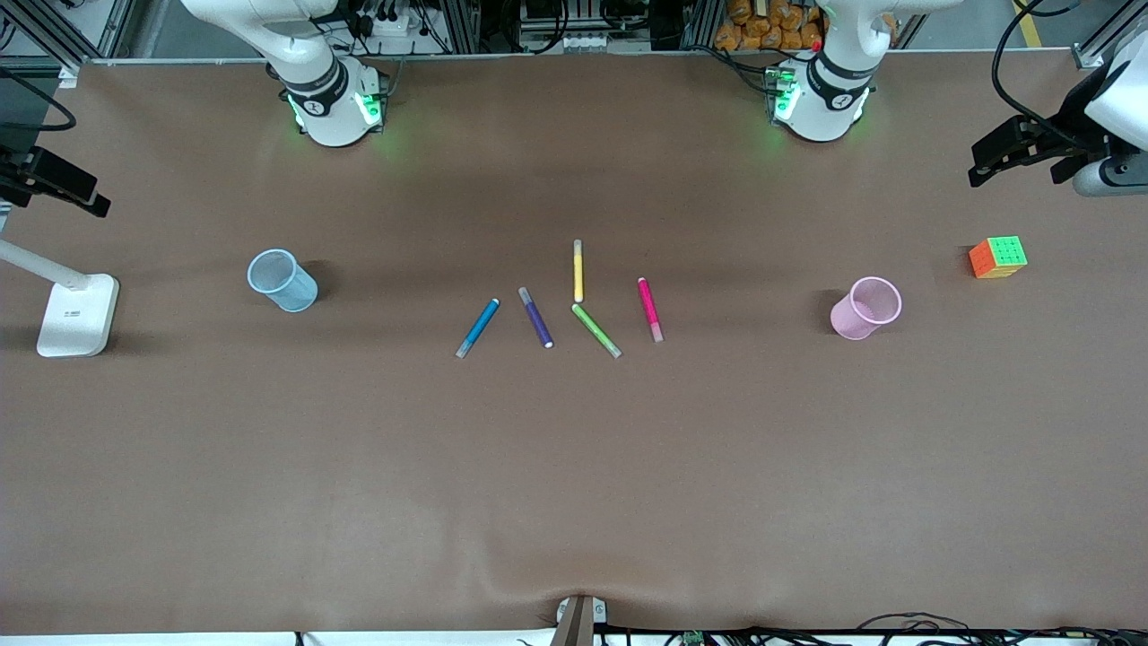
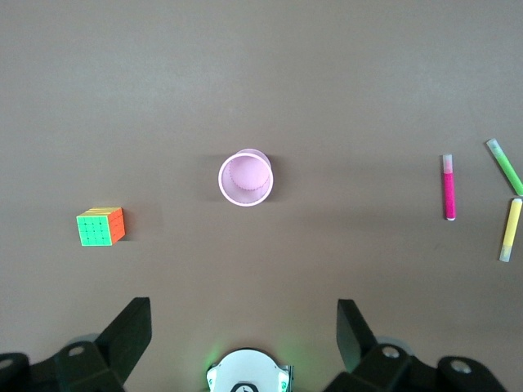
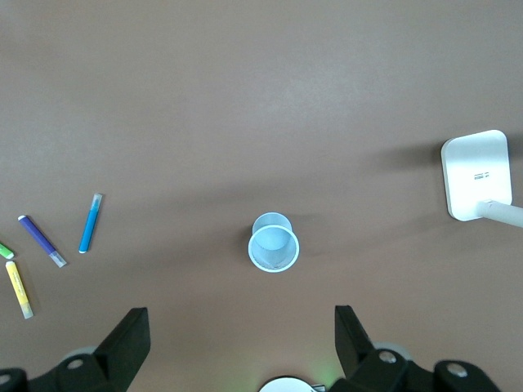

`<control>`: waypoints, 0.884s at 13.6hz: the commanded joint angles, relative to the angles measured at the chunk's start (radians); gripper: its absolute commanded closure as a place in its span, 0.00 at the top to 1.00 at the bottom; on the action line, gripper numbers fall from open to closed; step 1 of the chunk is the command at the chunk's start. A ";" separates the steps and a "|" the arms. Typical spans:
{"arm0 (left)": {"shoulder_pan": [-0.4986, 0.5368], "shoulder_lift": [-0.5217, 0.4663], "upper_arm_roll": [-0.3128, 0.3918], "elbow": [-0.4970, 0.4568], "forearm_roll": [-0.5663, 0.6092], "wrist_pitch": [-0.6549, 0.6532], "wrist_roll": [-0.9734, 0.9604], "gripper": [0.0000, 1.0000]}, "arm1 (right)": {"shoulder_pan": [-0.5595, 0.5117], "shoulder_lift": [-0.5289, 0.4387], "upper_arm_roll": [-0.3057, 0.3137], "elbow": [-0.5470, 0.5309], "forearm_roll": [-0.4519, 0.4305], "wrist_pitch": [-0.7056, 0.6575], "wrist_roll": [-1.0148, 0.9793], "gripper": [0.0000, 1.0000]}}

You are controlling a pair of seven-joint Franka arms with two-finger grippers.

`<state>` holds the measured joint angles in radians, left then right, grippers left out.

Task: Place pink and blue markers in matching cups

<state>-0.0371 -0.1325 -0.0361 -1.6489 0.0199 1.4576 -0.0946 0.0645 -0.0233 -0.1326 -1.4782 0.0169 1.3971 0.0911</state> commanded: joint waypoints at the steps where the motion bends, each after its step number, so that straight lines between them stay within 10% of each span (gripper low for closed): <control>1: 0.003 0.014 -0.002 0.018 0.006 -0.019 0.018 1.00 | 0.001 -0.003 -0.001 0.003 -0.003 0.002 -0.004 1.00; 12: -0.015 0.169 -0.096 0.018 -0.005 0.026 -0.030 1.00 | -0.008 0.068 -0.001 0.009 -0.005 0.005 -0.005 1.00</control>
<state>-0.0535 -0.0138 -0.1117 -1.6525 0.0195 1.4671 -0.1145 0.0641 0.0294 -0.1338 -1.4795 0.0169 1.4013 0.0911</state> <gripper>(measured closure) 0.000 0.000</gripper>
